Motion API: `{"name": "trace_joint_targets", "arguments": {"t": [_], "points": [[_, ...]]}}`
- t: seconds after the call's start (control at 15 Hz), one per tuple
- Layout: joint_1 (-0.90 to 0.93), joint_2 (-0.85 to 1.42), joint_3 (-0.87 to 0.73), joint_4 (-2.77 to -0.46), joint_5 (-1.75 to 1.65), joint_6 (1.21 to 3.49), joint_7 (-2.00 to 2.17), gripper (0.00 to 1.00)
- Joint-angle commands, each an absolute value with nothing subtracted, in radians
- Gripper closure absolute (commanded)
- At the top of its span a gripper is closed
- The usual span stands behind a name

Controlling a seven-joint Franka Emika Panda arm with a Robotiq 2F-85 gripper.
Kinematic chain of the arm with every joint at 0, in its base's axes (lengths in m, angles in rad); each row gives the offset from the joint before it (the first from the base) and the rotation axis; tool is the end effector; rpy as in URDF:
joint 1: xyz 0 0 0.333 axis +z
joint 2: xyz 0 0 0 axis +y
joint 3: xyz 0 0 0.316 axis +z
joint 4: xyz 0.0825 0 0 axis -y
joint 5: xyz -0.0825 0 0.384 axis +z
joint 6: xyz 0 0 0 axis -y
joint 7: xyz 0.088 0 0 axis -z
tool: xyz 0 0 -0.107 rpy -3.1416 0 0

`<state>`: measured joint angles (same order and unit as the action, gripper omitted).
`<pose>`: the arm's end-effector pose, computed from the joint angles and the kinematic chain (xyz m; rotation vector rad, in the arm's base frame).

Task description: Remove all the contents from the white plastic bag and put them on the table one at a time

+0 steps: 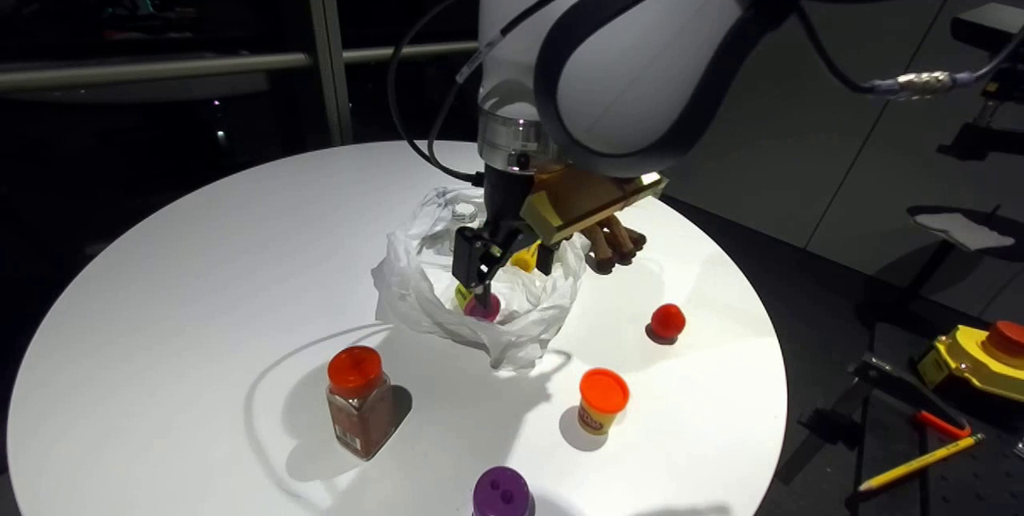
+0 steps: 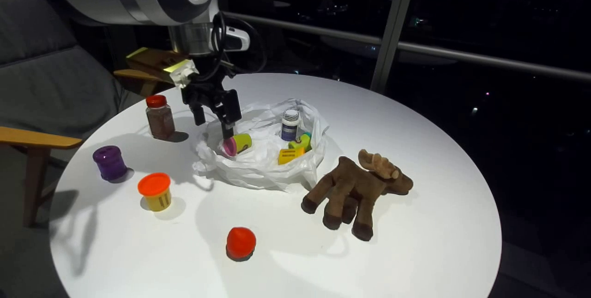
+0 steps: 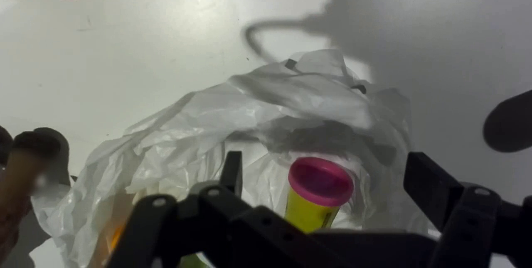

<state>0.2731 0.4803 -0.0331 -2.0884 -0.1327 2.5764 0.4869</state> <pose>0.5681 0.1413 0.1909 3.0560 -0.2008 0.0576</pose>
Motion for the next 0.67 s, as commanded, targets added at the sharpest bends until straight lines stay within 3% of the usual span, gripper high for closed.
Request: {"name": "trace_joint_targets", "arguments": {"t": [0.0,0.6], "points": [[0.278,0.603,-0.027,-1.925,-0.085,2.534,0.511,0.00],[0.279,0.741,-0.100,-1.780,-0.067,2.530,0.587,0.00]]}}
